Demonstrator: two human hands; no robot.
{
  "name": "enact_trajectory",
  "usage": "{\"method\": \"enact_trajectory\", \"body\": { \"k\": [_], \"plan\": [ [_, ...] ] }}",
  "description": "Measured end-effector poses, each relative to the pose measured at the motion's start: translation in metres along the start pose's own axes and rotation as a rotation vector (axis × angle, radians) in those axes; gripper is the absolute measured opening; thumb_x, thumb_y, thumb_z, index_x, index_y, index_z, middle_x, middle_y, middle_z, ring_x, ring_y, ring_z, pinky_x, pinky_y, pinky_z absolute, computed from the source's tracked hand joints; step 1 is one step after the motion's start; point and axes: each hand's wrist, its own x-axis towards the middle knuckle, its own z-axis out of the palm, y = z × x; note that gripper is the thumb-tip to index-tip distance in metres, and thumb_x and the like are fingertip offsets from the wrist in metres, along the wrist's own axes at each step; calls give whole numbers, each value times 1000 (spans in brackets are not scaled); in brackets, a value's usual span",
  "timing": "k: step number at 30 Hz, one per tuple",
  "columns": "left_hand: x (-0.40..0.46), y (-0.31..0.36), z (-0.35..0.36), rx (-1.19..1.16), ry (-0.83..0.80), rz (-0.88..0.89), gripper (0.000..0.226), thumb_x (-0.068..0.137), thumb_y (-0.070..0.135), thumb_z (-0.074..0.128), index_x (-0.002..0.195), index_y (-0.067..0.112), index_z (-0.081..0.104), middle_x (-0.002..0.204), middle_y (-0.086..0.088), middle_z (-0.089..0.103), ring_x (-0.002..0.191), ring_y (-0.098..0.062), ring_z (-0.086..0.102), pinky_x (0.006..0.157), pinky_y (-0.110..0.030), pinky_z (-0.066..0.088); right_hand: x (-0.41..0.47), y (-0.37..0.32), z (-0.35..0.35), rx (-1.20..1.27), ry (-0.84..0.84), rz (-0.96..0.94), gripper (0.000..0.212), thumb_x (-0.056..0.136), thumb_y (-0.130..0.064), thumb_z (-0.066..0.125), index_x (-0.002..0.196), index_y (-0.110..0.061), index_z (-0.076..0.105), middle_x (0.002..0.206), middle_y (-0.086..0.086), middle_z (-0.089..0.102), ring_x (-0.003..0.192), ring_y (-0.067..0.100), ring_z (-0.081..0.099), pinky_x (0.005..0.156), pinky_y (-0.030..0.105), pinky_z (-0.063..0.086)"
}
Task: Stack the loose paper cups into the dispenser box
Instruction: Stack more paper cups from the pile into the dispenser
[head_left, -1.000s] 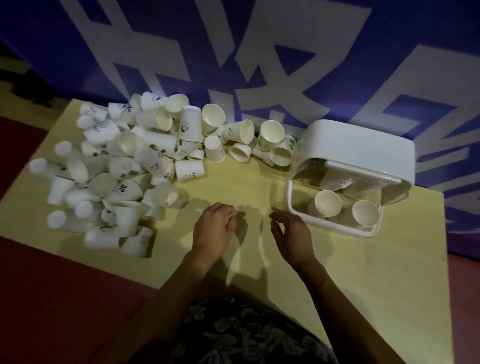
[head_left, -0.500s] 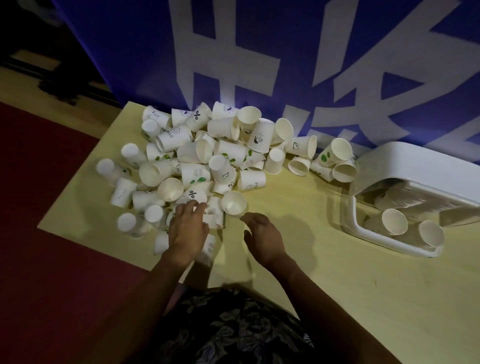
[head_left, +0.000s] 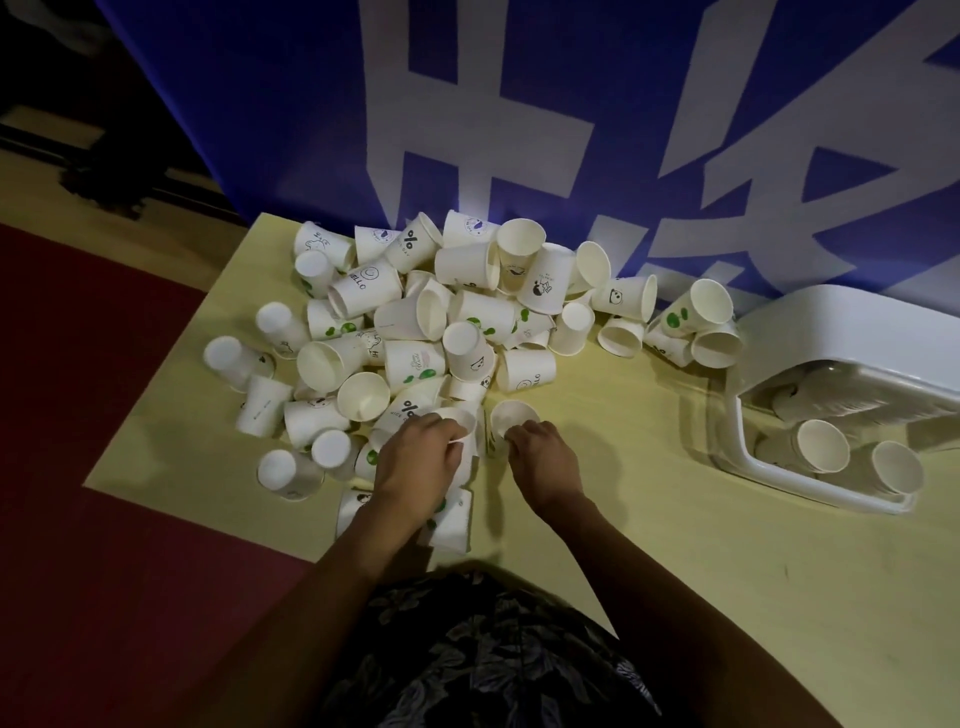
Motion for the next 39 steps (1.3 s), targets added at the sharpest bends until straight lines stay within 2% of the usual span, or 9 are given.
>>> {"method": "enact_trajectory", "body": {
  "k": [3, 8, 11, 16, 22, 28, 36, 39],
  "plan": [
    [1, 14, -6, -56, 63, 44, 18, 90, 23, 57, 104, 18, 68, 97, 0, 63, 92, -21, 54, 74, -32, 47, -13, 6, -16, 39, 136, 45, 12, 88, -12, 57, 93, -11, 68, 89, 6, 65, 89, 29, 56, 58, 36, 47],
    [7, 42, -2, -187, 92, 140, 8, 86, 17, 62, 92, 14, 68, 87, -2, 61, 81, -22, 56, 68, -38, 51, -49, 26, -50, 123, 312, 145, 5, 85, -12, 65, 90, -13, 67, 90, 4, 67, 84, 28, 56, 55, 34, 48],
    [8, 68, 6, -217, 79, 220, 7, 88, 17, 61, 89, 13, 67, 84, -1, 60, 79, -21, 55, 68, -41, 50, -68, 44, -68, 152, 381, 192, 7, 84, -11, 68, 90, -14, 67, 89, 4, 67, 82, 28, 56, 55, 37, 49],
    [8, 121, 21, -237, 81, 332, 8, 91, 18, 60, 90, 15, 67, 85, 1, 61, 81, -18, 55, 69, -37, 50, -98, 83, -94, 167, 461, 261, 6, 86, -13, 67, 91, -15, 66, 92, 3, 67, 83, 27, 57, 59, 38, 51],
    [13, 191, 52, -242, 47, 411, 11, 89, 14, 61, 94, 12, 70, 89, -1, 64, 84, -22, 57, 72, -36, 50, -127, 144, -120, 181, 521, 349, 6, 86, -13, 66, 92, -15, 67, 95, 3, 69, 87, 26, 59, 64, 38, 53],
    [16, 272, 84, -239, 53, 468, 15, 90, 13, 59, 97, 9, 72, 94, -4, 66, 87, -22, 58, 74, -37, 51, -150, 217, -153, 183, 565, 361, 5, 87, -12, 66, 92, -15, 66, 91, 1, 66, 82, 25, 56, 60, 34, 47],
    [31, 372, 138, -254, -4, 498, 19, 93, 14, 57, 105, 12, 71, 101, 0, 64, 93, -18, 55, 76, -34, 50, -162, 317, -189, 139, 588, 425, 14, 89, -8, 63, 101, -14, 69, 94, 4, 70, 95, 28, 58, 64, 27, 43],
    [40, 398, 158, -207, -39, 494, 20, 94, 16, 54, 105, 12, 70, 99, 0, 63, 93, -18, 53, 76, -35, 49, -163, 348, -198, 126, 581, 445, 14, 90, -6, 62, 99, -13, 69, 93, 5, 70, 97, 29, 57, 63, 30, 46]
  ]
}}
